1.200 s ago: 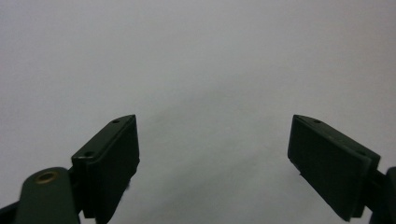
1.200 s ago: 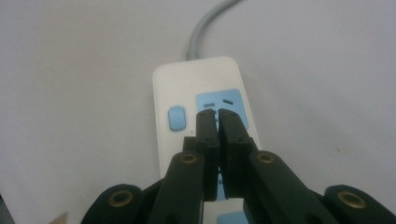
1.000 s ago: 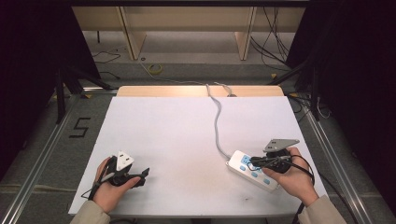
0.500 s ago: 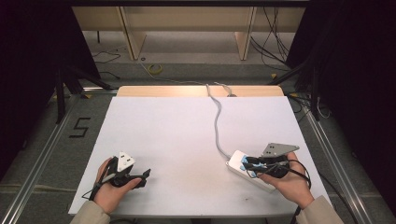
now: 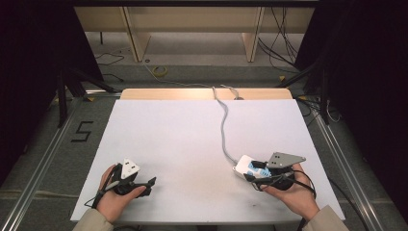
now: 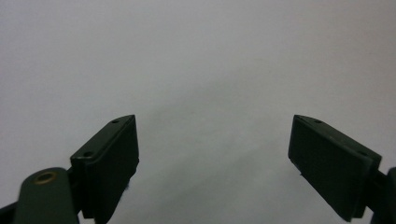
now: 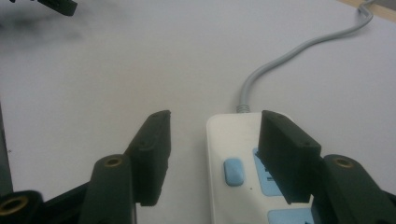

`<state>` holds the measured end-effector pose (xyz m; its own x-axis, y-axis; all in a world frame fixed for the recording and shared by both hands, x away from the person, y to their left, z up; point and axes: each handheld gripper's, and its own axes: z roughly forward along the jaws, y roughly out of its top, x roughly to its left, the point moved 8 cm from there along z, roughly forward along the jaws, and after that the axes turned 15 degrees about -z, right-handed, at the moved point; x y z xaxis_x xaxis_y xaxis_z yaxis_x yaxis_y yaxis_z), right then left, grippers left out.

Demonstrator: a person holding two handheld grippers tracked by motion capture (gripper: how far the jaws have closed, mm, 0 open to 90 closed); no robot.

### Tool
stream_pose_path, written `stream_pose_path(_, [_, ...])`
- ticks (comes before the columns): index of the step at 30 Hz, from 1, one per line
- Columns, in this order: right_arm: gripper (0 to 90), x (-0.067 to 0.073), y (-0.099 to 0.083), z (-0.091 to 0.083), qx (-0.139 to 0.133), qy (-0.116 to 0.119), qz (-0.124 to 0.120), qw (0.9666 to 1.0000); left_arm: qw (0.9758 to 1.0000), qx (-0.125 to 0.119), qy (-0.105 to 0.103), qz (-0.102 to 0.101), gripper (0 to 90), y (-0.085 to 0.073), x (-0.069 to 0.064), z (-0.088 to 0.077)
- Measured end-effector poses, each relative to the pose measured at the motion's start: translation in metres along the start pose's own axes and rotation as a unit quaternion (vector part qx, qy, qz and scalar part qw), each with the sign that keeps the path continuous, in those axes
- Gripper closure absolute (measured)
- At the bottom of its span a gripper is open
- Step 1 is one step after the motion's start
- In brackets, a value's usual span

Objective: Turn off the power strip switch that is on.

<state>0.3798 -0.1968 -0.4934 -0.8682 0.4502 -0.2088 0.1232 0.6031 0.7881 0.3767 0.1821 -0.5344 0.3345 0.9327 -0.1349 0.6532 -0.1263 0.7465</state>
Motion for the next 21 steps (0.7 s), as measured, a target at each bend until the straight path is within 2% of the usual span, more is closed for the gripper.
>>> stream_pose_path(5, [38.3, 0.004, -0.001, 0.001, -0.014, -0.007, -0.007, 0.9998, 0.9999, -0.001, -0.011, 0.000, 15.6, -0.003, -0.002, -0.003])
stream_pose_path(12, [36.4, 0.011, -0.005, 0.003, -0.022, -0.002, -0.010, 0.9997, 0.9997, -0.001, -0.025, 0.003, 15.5, -0.008, -0.008, -0.007])
stream_pose_path(21, [34.5, 0.012, -0.006, 0.003, -0.028, -0.002, -0.004, 0.9996, 0.9996, 0.000, -0.026, 0.008, 15.5, -0.009, -0.007, -0.004])
